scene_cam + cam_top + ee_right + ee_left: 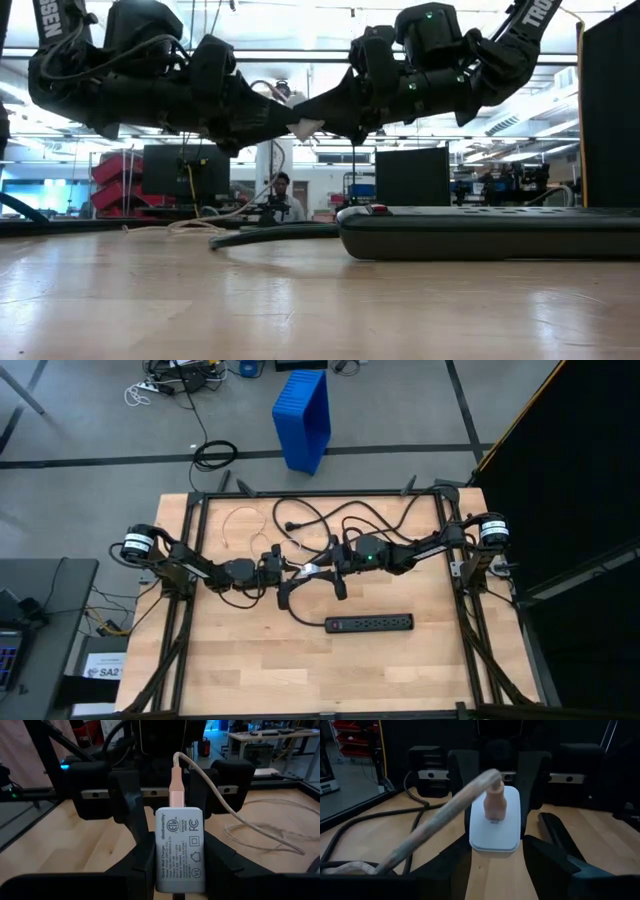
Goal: Insert USB
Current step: Insert the white charger adapter into the black outlet extension
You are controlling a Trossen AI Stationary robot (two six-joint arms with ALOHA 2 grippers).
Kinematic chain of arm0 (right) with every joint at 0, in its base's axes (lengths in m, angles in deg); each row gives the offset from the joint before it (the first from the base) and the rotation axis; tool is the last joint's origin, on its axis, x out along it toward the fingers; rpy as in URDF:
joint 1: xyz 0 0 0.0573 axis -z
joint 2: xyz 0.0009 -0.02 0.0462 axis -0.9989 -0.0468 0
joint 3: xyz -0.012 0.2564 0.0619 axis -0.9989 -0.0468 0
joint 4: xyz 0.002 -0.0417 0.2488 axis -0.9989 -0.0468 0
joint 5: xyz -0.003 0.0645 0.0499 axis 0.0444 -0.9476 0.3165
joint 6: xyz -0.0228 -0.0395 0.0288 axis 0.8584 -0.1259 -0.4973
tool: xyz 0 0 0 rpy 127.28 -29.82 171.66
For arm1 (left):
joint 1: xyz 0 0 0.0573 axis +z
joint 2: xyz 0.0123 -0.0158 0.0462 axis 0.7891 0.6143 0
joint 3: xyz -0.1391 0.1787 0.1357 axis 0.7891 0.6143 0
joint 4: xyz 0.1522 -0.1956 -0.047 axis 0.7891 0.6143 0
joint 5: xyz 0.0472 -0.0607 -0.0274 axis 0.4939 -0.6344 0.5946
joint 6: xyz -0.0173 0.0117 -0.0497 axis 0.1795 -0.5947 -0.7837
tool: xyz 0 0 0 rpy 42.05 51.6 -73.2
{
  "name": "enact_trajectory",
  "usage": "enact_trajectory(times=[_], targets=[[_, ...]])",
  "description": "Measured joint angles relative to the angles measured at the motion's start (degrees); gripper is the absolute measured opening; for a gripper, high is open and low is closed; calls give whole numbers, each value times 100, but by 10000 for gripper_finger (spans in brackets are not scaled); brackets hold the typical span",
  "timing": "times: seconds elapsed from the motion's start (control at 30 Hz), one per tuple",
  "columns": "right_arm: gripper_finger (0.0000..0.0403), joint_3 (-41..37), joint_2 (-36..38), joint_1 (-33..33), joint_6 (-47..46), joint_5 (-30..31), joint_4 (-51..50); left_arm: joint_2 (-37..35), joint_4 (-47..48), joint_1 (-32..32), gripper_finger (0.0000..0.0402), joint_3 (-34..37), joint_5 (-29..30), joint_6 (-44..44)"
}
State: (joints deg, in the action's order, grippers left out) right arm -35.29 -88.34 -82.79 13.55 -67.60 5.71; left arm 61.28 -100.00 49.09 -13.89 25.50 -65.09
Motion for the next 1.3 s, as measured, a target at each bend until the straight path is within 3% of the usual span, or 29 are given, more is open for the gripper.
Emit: enact_trajectory(times=[0.37, 0.53, 0.73, 1.3], targets=[[85, -7, -7, 56, 3, 37, -175, -96, 368, 2, 166, -4, -4, 141], [85, -9, -9, 84, 15, 74, -232, -359, 739, 2, 205, -4, -7, 164], [85, -9, -9, 93, 53, 101, -233, -431, 550, 2, 245, -7, -16, 165], [85, -7, -9, 73, 88, -136, -31, -413, 302, 1, 233, -7, -44, 111]])
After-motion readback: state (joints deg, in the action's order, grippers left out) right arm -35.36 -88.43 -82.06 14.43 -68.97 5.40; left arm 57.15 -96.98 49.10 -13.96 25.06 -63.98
